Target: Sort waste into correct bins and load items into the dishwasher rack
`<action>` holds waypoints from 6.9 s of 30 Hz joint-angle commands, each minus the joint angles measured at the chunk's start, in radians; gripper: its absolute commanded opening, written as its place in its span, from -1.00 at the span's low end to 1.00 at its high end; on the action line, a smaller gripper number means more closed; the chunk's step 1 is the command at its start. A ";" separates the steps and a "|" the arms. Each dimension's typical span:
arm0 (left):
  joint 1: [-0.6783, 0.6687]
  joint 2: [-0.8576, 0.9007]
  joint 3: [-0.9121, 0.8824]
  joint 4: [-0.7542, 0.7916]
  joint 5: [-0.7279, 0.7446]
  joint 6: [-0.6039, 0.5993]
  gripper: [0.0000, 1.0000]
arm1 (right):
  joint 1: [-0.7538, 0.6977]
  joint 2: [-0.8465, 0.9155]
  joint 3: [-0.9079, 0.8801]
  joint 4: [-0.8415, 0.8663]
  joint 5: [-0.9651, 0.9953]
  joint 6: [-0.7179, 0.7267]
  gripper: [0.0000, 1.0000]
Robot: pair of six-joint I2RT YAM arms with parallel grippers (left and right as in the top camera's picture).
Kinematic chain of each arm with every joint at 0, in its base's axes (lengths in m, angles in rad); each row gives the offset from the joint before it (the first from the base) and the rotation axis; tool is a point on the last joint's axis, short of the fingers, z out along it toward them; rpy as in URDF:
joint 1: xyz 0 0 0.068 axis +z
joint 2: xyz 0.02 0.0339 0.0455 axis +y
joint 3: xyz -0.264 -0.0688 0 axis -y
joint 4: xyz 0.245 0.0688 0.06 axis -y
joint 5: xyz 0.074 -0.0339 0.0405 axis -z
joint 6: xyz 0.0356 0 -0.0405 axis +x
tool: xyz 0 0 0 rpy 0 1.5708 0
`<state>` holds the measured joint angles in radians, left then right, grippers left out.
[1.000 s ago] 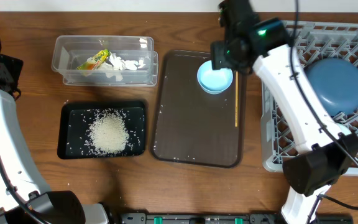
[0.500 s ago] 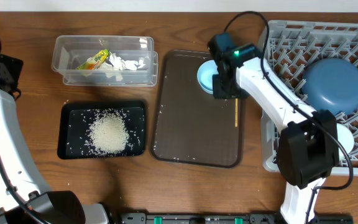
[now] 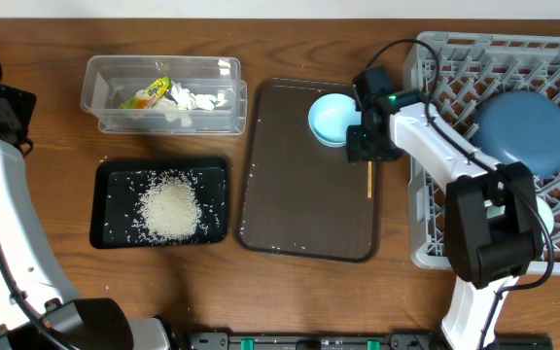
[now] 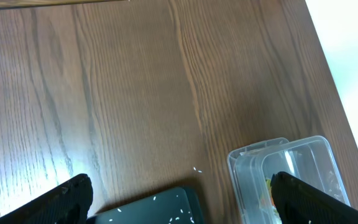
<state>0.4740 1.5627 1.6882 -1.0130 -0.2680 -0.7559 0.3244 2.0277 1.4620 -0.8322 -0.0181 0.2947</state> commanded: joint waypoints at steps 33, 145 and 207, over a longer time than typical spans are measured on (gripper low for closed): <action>0.002 0.000 -0.003 -0.001 -0.006 -0.001 0.87 | -0.016 -0.013 -0.127 0.126 -0.056 0.068 -0.96; 0.002 0.000 -0.003 -0.001 -0.006 -0.001 0.86 | 0.229 0.086 0.062 0.257 0.154 -0.139 -0.26; 0.002 0.000 -0.003 -0.001 -0.006 -0.001 0.86 | -0.093 -0.277 0.263 -0.044 -0.127 -0.142 -0.98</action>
<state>0.4740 1.5627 1.6882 -1.0130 -0.2680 -0.7559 0.3435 1.7996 1.7096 -0.8555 -0.0845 0.1204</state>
